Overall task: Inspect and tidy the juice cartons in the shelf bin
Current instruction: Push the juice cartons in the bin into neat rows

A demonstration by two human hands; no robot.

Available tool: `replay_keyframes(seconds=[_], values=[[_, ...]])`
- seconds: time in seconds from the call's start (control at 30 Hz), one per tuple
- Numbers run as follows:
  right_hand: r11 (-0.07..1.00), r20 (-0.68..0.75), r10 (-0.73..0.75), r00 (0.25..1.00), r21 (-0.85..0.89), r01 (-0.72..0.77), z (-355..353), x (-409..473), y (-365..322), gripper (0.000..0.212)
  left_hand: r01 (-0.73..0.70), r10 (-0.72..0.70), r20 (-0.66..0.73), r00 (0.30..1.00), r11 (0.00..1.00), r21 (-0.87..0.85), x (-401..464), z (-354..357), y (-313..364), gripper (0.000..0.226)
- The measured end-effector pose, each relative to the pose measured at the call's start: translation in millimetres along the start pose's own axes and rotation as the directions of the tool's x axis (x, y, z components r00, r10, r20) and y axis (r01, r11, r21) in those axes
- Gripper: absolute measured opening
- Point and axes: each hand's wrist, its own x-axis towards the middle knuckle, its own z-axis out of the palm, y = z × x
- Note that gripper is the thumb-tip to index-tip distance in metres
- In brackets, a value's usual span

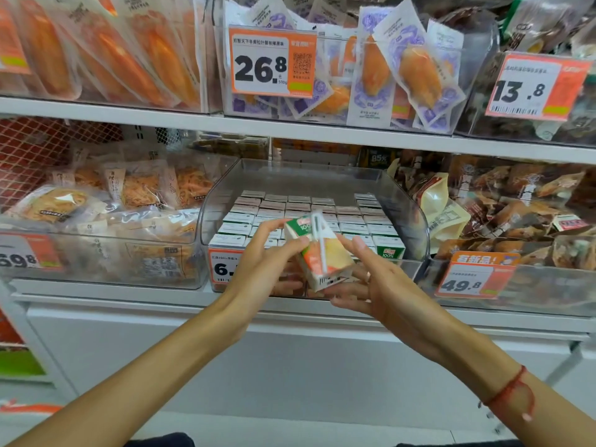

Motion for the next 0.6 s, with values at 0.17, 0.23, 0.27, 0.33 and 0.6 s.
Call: replay_keyframes(seconds=[0.17, 0.23, 0.27, 0.33, 0.6], values=[[0.974, -0.218, -0.217, 0.952, -0.118, 0.195, 8, -2, 0, 0.051, -0.214, 0.212, 0.034, 0.977, 0.975, 0.064, -5, 6, 1, 0.037], [0.901, -0.303, -0.362, 0.882, -0.357, 0.247, 7, -1, 2, 0.052, -0.164, 0.165, -0.017, 0.986, 0.986, 0.013, -4, 6, -1, 0.032], [0.823, -0.295, -0.455, 0.840, -0.500, 0.271, 5, 0, 3, 0.052, -0.107, 0.105, -0.034, 0.994, 0.993, -0.046, -3, 6, -1, 0.027], [0.598, -0.174, -0.634, 0.754, -0.728, 0.335, 0, 0, 2, 0.050, 0.018, -0.020, -0.010, 1.000, 0.981, -0.193, -3, 7, -1, 0.026], [0.016, 0.256, -0.746, 0.614, -0.916, 0.402, -13, 7, 9, 0.044, 0.096, -0.055, 0.119, 0.991, 0.925, -0.367, -4, 8, -4, 0.054]])
